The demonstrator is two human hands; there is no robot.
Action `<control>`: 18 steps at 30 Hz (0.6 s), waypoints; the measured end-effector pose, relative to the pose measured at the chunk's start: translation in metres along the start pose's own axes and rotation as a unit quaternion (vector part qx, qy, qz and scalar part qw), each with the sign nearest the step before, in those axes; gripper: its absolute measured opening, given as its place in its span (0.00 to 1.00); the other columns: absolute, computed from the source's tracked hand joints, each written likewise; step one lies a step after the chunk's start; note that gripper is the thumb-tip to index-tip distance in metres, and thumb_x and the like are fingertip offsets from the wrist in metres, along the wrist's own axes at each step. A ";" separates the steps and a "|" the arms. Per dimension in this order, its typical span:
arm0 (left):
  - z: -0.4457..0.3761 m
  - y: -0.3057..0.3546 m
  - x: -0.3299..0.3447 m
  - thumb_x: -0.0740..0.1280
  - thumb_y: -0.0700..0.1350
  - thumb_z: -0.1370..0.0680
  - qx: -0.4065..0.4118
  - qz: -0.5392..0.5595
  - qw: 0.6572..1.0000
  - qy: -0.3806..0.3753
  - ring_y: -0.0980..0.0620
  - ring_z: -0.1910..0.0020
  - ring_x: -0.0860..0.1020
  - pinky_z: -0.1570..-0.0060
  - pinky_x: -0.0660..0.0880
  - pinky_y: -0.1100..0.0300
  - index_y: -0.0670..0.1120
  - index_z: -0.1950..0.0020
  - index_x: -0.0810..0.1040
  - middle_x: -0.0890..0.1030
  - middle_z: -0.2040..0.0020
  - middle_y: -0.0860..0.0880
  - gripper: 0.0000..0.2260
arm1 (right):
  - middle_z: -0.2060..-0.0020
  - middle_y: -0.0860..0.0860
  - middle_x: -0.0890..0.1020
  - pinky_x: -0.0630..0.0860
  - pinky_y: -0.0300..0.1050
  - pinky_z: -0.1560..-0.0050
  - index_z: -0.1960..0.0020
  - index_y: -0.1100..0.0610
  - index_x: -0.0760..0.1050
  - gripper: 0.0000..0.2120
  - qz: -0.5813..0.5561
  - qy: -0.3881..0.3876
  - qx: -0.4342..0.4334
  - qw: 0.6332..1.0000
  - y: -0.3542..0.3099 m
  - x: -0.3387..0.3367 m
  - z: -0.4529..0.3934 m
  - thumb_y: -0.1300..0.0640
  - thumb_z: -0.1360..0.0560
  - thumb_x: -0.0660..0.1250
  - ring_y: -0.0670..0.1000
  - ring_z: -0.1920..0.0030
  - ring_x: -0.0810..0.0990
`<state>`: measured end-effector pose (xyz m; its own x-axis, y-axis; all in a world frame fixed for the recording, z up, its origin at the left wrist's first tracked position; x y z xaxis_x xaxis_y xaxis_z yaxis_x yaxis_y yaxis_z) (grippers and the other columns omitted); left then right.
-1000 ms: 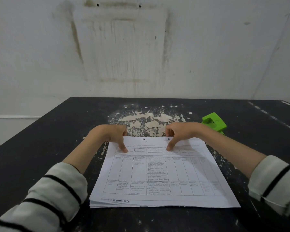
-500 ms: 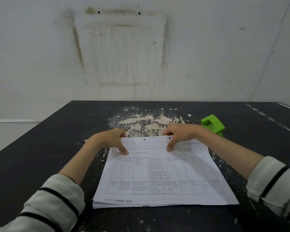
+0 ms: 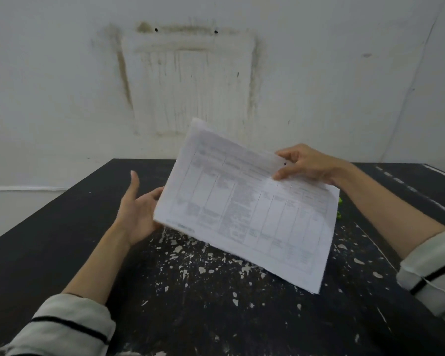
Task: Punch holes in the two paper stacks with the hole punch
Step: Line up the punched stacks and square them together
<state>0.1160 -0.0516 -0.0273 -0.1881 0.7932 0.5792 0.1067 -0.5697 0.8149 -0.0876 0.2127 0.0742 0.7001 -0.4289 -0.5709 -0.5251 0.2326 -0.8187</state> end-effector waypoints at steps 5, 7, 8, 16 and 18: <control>-0.012 -0.008 0.042 0.62 0.71 0.37 0.114 0.081 0.990 0.022 0.38 0.40 0.77 0.45 0.76 0.40 0.40 0.37 0.71 0.78 0.39 0.38 0.41 | 0.58 0.50 0.86 0.81 0.38 0.62 0.45 0.58 0.79 0.16 -0.138 0.120 -0.029 0.983 0.003 -0.009 0.000 0.66 0.32 0.71 0.48 0.60 0.85; -0.018 -0.010 0.059 0.62 0.66 0.31 0.137 0.031 0.989 0.051 0.41 0.43 0.78 0.46 0.77 0.43 0.41 0.40 0.72 0.79 0.42 0.40 0.32 | 0.59 0.48 0.87 0.81 0.38 0.62 0.47 0.58 0.79 0.14 -0.207 0.172 -0.051 0.962 0.006 -0.006 0.001 0.67 0.32 0.71 0.47 0.59 0.86; -0.023 -0.010 0.069 0.62 0.60 0.27 0.143 -0.024 0.987 0.066 0.42 0.44 0.78 0.47 0.79 0.45 0.42 0.41 0.73 0.80 0.43 0.42 0.25 | 0.59 0.48 0.87 0.81 0.38 0.61 0.47 0.58 0.79 0.14 -0.234 0.195 -0.057 0.951 0.008 -0.003 0.002 0.68 0.31 0.71 0.47 0.58 0.86; -0.042 0.016 0.111 0.64 0.38 0.23 0.308 -0.235 0.906 0.170 0.55 0.58 0.83 0.60 0.81 0.60 0.49 0.51 0.77 0.82 0.55 0.53 0.07 | 0.62 0.43 0.86 0.82 0.39 0.62 0.54 0.50 0.79 0.09 -0.276 0.331 -0.088 0.898 0.018 0.035 0.008 0.64 0.29 0.69 0.45 0.60 0.85; -0.045 0.022 0.114 0.65 0.38 0.23 0.335 -0.270 0.890 0.151 0.51 0.55 0.83 0.56 0.81 0.57 0.48 0.51 0.76 0.82 0.53 0.50 0.05 | 0.63 0.43 0.85 0.81 0.38 0.61 0.56 0.50 0.79 0.08 -0.246 0.372 -0.091 0.890 0.016 0.038 0.011 0.63 0.29 0.70 0.45 0.60 0.84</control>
<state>0.0531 0.0167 0.0558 -0.6322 0.7603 0.1489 0.4594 0.2132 0.8622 -0.0645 0.2097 0.0385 0.3886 -0.9149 0.1089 -0.3611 -0.2600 -0.8956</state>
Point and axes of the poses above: each hand's wrist, its own z-axis away from the middle knuckle, its own x-axis out of the palm, y = z × x, the point moved 3 cm from there along -z, towards the middle knuckle
